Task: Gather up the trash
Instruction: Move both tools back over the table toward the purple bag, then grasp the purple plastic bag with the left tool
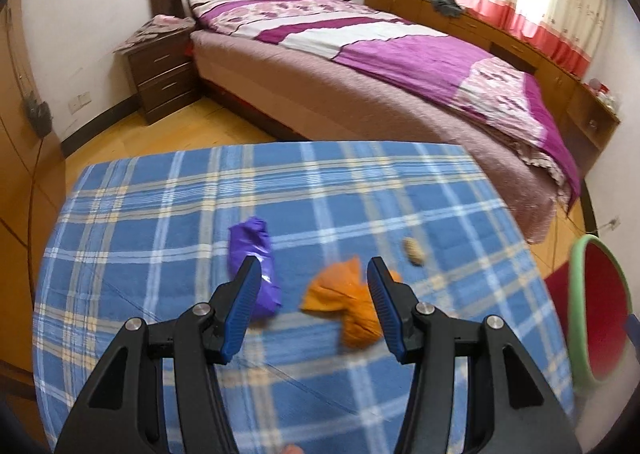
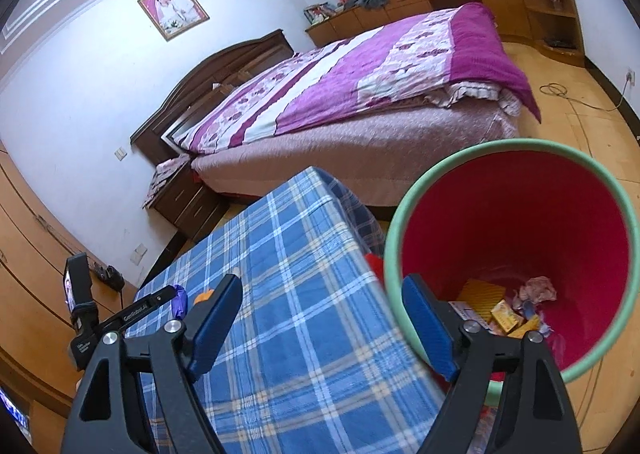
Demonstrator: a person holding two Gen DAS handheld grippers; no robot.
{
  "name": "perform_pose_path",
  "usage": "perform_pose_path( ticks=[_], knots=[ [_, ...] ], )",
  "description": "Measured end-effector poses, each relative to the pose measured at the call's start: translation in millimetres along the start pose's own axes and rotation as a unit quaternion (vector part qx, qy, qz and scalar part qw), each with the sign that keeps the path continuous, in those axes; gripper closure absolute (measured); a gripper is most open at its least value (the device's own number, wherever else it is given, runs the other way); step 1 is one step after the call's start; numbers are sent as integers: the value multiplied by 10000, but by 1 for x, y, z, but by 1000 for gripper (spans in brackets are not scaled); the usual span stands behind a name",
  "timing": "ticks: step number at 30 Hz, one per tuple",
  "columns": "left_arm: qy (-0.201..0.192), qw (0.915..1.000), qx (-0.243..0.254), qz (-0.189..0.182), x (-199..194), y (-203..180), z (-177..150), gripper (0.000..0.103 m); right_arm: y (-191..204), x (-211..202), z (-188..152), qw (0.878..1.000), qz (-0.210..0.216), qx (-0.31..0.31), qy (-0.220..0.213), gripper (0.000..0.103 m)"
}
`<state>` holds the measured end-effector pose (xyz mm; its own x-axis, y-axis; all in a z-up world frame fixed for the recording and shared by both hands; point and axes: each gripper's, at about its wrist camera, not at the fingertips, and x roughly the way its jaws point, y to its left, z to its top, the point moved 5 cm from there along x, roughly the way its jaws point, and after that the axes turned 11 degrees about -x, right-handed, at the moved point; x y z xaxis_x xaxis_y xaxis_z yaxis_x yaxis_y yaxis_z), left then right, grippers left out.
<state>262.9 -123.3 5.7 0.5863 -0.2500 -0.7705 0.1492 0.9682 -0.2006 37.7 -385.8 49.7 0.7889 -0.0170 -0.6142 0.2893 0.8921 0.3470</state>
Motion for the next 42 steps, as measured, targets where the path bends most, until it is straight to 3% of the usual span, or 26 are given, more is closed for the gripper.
perform_pose_path(
  ticks=[10, 21, 25, 35, 42],
  knots=[
    [223, 9993, -194, 234, 43, 22, 5, 48, -7, 23, -4, 9997, -87, 91, 231, 19],
    [235, 9978, -466, 418, 57, 43, 2, 50, -3, 32, -7, 9994, -58, 50, 334, 19],
    [159, 9977, -431, 491, 56, 45, 2, 68, 1, 31, -7, 9995, -47, 13, 327, 19],
    [-117, 9982, -558, 172, 22, 56, -3, 72, 26, 28, -2, 9993, -2, -244, 283, 19],
    [-370, 9948, -880, 348, 3, 86, -10, 71, 60, 45, -6, 9975, 150, -540, 430, 19]
  ],
)
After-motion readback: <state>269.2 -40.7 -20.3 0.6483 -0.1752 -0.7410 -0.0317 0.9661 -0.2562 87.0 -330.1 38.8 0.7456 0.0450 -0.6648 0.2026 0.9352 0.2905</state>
